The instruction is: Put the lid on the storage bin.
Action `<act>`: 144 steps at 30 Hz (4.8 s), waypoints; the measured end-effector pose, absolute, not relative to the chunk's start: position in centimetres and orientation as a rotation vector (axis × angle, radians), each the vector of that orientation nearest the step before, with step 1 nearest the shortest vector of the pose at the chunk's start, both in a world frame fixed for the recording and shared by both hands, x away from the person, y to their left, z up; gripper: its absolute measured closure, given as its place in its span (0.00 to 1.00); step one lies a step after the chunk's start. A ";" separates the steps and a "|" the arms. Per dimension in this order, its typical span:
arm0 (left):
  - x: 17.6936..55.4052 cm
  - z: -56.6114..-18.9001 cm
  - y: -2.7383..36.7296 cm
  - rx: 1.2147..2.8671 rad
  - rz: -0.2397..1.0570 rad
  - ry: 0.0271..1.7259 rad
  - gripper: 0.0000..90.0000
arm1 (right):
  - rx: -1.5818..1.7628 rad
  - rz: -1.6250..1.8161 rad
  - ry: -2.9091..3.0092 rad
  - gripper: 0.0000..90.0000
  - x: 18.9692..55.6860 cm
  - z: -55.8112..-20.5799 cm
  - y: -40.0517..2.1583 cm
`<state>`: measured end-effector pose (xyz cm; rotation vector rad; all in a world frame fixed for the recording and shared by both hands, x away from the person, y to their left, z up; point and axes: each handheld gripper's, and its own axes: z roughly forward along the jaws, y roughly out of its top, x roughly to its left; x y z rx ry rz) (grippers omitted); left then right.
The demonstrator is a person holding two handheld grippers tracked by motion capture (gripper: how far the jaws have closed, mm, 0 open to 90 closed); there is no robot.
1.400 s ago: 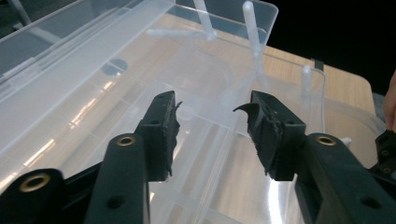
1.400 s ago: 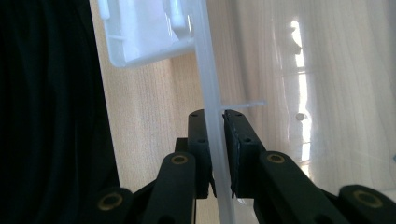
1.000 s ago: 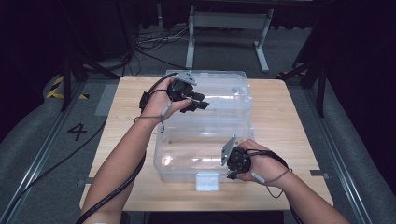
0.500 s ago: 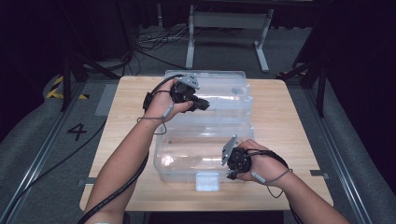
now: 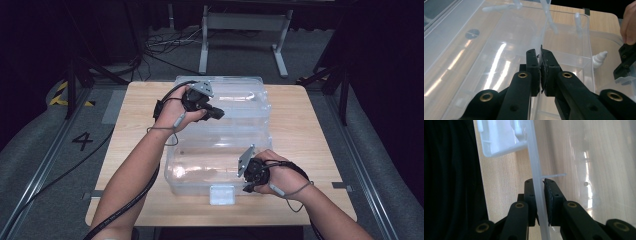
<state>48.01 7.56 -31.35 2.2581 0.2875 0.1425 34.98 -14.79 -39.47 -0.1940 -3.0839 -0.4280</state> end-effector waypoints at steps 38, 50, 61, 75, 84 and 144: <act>43.0 -30.8 8.2 2.256 0.151 0.225 0.97 | -0.182 -0.436 -3.088 0.89 34.9 -39.4 -14.8; 41.8 -30.9 8.2 2.251 0.155 0.220 0.97 | -0.191 -0.499 -3.096 0.85 34.8 -38.2 -15.2; 40.8 -31.0 8.1 2.266 0.170 0.204 0.97 | -0.214 -0.573 -3.092 0.88 34.3 -36.5 -16.1; 39.8 -31.4 8.1 2.258 0.174 0.198 0.97 | -0.263 -0.675 -3.090 0.93 34.1 -34.9 -17.6; 39.4 -31.6 8.2 2.258 0.162 0.203 0.97 | -0.288 -0.768 -3.085 0.97 33.7 -33.8 -18.6; 36.4 -33.0 7.7 2.304 0.143 0.203 0.96 | -0.941 -1.776 -2.759 1.00 35.3 -29.3 -25.3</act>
